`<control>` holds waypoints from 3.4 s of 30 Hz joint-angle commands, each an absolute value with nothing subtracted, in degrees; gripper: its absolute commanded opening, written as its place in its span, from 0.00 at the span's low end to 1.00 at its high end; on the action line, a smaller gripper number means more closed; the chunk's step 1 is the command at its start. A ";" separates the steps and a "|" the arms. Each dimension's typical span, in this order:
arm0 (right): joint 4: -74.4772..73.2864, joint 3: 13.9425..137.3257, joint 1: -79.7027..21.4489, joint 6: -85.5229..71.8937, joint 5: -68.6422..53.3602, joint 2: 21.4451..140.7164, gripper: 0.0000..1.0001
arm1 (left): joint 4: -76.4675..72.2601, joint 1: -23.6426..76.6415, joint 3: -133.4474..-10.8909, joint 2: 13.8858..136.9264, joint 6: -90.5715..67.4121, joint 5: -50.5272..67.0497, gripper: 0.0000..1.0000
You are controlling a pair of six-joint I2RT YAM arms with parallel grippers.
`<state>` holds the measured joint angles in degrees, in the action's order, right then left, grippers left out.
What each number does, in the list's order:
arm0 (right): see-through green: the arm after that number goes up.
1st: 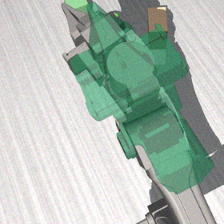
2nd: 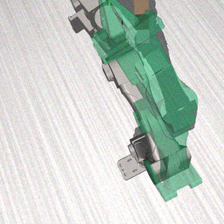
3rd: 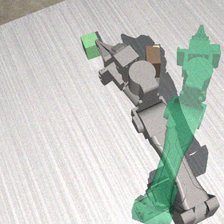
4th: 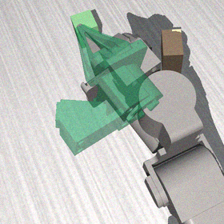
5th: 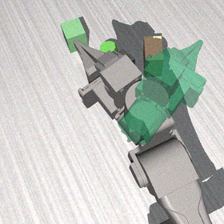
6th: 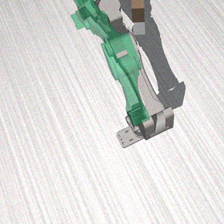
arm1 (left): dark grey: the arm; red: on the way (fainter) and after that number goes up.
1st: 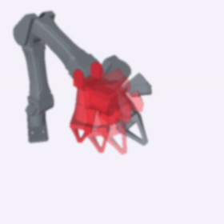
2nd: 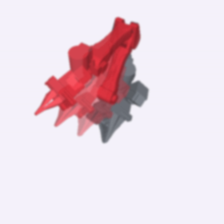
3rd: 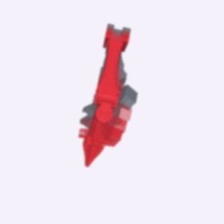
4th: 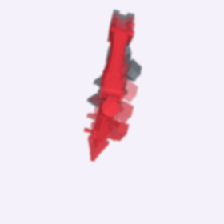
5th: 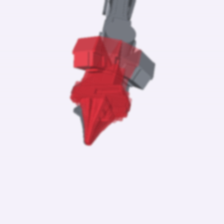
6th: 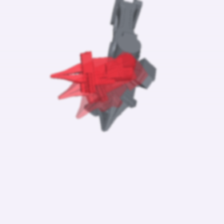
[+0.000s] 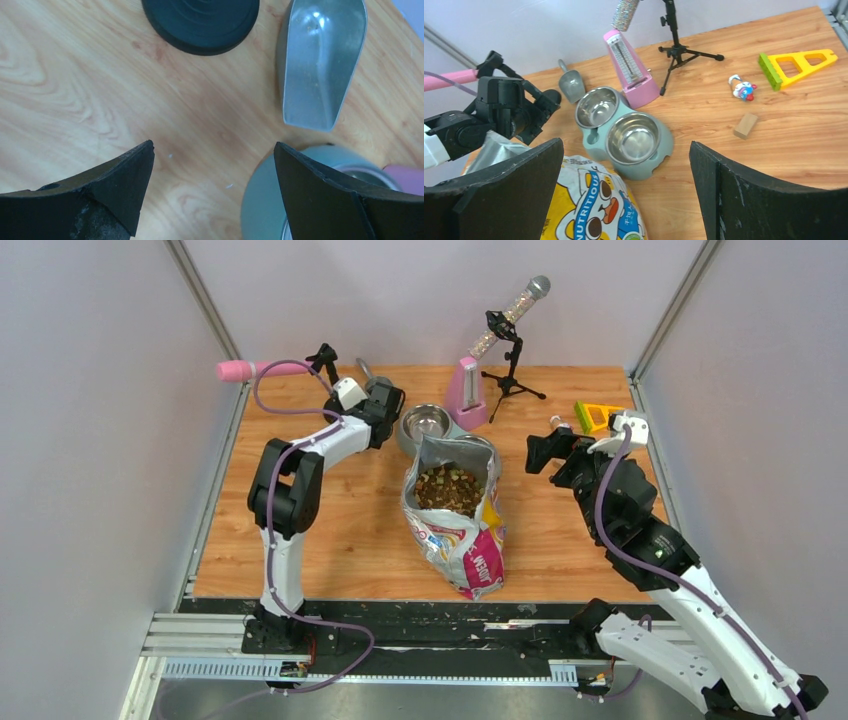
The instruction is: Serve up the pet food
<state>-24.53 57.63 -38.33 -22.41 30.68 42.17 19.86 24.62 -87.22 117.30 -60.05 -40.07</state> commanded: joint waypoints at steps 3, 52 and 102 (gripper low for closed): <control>-20.35 54.28 -37.62 -21.75 34.64 39.48 1.00 | 8.75 21.27 -90.00 122.30 -68.36 -39.50 0.92; -17.23 50.71 -36.07 -22.06 26.33 35.68 1.00 | 0.89 20.12 -89.88 124.41 -59.62 -25.10 0.00; -26.38 78.10 -30.18 -36.64 -28.49 52.50 0.97 | 29.57 23.20 -86.15 64.38 28.64 60.79 0.00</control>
<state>-29.74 76.25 -30.55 -34.59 -27.05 52.51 30.48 23.22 -83.37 64.66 26.61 56.03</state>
